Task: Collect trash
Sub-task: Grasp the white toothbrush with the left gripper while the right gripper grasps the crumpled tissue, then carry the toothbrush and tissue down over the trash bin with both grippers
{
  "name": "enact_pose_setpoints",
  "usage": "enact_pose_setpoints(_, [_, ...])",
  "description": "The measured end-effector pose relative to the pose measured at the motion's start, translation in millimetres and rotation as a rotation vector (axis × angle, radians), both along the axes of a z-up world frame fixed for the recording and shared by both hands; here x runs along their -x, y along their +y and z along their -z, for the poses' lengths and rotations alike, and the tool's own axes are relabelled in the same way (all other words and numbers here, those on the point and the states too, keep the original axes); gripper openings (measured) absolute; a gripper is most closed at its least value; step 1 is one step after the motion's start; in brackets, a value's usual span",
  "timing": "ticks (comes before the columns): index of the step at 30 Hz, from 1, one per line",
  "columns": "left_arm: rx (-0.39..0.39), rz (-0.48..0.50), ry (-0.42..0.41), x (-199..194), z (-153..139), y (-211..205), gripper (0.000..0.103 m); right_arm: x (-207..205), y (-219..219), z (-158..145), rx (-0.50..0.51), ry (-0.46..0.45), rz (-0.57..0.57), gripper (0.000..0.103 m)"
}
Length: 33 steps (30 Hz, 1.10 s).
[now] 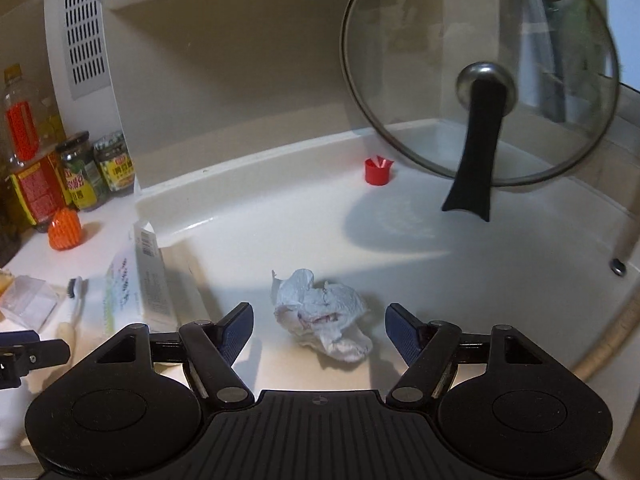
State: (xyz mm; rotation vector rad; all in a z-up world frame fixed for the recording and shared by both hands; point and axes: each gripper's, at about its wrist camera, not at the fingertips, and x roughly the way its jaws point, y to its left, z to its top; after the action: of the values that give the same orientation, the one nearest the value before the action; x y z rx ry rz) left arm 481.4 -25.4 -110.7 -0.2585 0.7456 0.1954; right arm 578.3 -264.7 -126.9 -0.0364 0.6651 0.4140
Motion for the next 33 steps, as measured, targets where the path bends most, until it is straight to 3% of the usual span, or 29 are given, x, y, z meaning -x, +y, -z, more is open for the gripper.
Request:
enact_pose_setpoints(4, [-0.024, 0.0, 0.015, -8.2, 4.9, -1.5, 0.054, -11.8, 4.3, 6.3, 0.012, 0.005, -0.022, 0.073])
enact_pose_setpoints(7, [-0.034, 0.005, 0.045, -12.8, 9.0, 0.9, 0.038, -16.6, 7.0, 8.9, 0.009, 0.007, -0.029, 0.073])
enact_pose_setpoints(14, [-0.074, 0.02, 0.069, -10.4, 9.8, 5.8, 0.018, -22.2, 11.9, 11.8, 0.015, 0.011, -0.048, 0.073])
enact_pose_setpoints(18, [-0.075, 0.025, 0.07, -3.9, 9.2, 6.9, 0.018, -21.9, 12.2, 13.1, 0.013, 0.009, -0.051, 0.072])
enact_pose_setpoints(19, [-0.074, 0.026, 0.069, -2.5, 9.0, 6.7, 0.018, -21.0, 12.1, 13.4, 0.013, 0.007, -0.05, 0.071])
enact_pose_setpoints(22, [-0.069, 0.026, 0.062, 2.1, 7.9, 6.1, 0.018, -17.8, 11.9, 15.1, 0.025, 0.01, -0.055, 0.045])
enact_pose_setpoints(26, [-0.066, 0.03, 0.053, 8.1, 6.5, 5.3, 0.018, -8.4, 10.7, 13.4, 0.035, -0.019, -0.052, 0.03])
enact_pose_setpoints(33, [-0.062, 0.04, 0.032, 20.5, 1.7, 3.3, 0.018, 13.6, 0.5, 2.7, -0.001, -0.04, -0.027, 0.025])
